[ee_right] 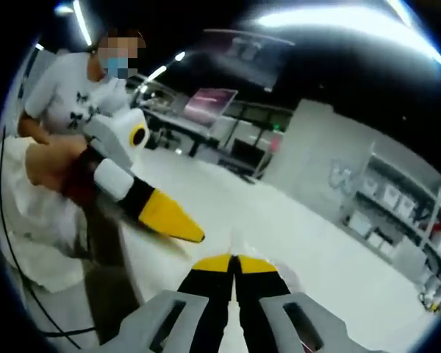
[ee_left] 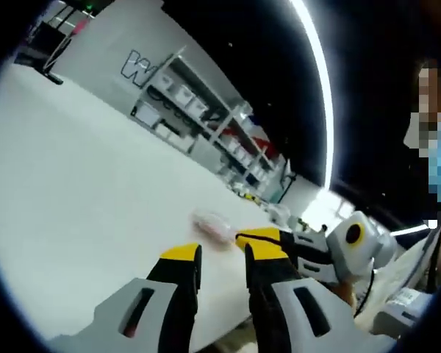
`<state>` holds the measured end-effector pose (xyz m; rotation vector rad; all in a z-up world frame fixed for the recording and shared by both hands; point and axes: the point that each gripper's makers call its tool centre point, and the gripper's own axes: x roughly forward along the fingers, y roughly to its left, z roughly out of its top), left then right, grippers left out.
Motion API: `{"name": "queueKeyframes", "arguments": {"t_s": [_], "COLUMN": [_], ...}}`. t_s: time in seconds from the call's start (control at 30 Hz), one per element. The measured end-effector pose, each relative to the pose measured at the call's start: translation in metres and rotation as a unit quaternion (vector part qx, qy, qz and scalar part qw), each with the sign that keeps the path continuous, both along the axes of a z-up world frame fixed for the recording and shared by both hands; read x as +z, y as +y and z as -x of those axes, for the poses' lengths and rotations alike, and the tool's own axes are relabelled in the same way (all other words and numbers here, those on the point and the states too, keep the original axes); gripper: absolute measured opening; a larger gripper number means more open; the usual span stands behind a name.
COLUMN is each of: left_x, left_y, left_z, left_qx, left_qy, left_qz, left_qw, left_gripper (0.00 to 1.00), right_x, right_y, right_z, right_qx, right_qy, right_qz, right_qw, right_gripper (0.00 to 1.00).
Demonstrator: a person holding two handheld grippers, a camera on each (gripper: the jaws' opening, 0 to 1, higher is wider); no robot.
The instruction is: Open the resealable bag by pulling the two sides of the seal apart until the entire bag opening is separated and visibly accessible.
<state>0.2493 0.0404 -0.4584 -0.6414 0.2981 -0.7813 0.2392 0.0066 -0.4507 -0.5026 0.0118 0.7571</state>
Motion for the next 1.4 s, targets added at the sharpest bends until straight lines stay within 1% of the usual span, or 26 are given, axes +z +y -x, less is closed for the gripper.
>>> {"name": "queueKeyframes", "arguments": {"t_s": [0.03,0.07,0.1,0.13,0.2,0.23,0.27,0.33,0.37,0.4,0.5,0.6,0.63,0.67,0.8,1.07,1.4], "left_x": [0.0,0.0,-0.001,-0.002,-0.005,-0.005,-0.004,0.0,0.002,0.001,-0.001,0.0,0.001,0.002,0.003,0.004,0.007], "left_y": [-0.001,-0.001,-0.001,0.0,0.0,0.0,-0.001,-0.005,-0.005,-0.008,-0.013,-0.016,-0.016,-0.013,-0.014,-0.012,-0.016], "left_z": [-0.002,-0.004,-0.006,-0.008,-0.007,-0.008,-0.009,-0.008,-0.004,-0.005,-0.007,-0.008,-0.004,0.006,0.01,0.012,0.013], "left_qx": [0.0,0.001,0.003,0.005,0.004,0.004,0.002,-0.004,-0.008,-0.013,-0.013,-0.016,-0.017,-0.018,-0.026,-0.028,-0.033], "left_qy": [0.007,0.007,0.009,0.011,0.014,0.015,0.021,0.036,0.045,0.059,0.056,0.057,0.057,0.057,0.06,0.061,0.063], "left_qz": [0.006,0.009,0.008,0.006,-0.004,-0.003,0.006,0.037,0.053,0.053,0.039,0.048,0.05,0.052,0.051,0.056,0.066], "left_qw": [1.0,0.9999,0.9999,0.9999,0.9999,0.9999,0.9998,0.9987,0.9975,0.9968,0.9976,0.9971,0.9969,0.9969,0.9966,0.9962,0.9953], "left_gripper": [0.23,0.22,0.2,0.16,0.1,0.1,0.11,0.14,0.15,0.15,0.15,0.14,0.14,0.14,0.1,0.04,0.03], "right_x": [0.0,0.0,0.001,0.001,-0.001,-0.002,-0.002,-0.003,-0.003,-0.002,-0.003,-0.005,-0.005,-0.005,-0.004,-0.004,-0.002], "right_y": [0.0,-0.001,-0.001,-0.002,-0.002,-0.001,-0.001,-0.001,-0.001,-0.002,-0.002,-0.003,-0.003,-0.004,-0.005,-0.006,-0.007], "right_z": [0.0,0.0,0.0,0.0,0.001,0.001,0.002,0.002,0.002,0.001,0.0,0.0,0.0,-0.001,-0.001,-0.002,-0.002], "right_qx": [0.001,0.002,0.003,0.004,0.009,0.012,0.014,0.018,0.02,0.026,0.03,0.032,0.032,0.032,0.034,0.036,0.036], "right_qy": [0.0,0.001,0.001,0.002,0.005,0.007,0.008,0.011,0.013,0.015,0.018,0.022,0.023,0.024,0.025,0.032,0.031], "right_qz": [-0.004,-0.007,-0.012,-0.016,-0.023,-0.028,-0.031,-0.04,-0.044,-0.057,-0.066,-0.069,-0.072,-0.076,-0.082,-0.093,-0.093], "right_qw": [1.0,1.0,0.9999,0.9999,0.9997,0.9995,0.9994,0.999,0.9988,0.9979,0.9972,0.9968,0.9966,0.9963,0.9957,0.9945,0.9945], "right_gripper": [0.0,0.0,0.0,0.0,0.0,0.0,0.0,0.0,0.0,0.0,0.0,0.0,0.0,0.0,0.0,0.0,0.0]}}
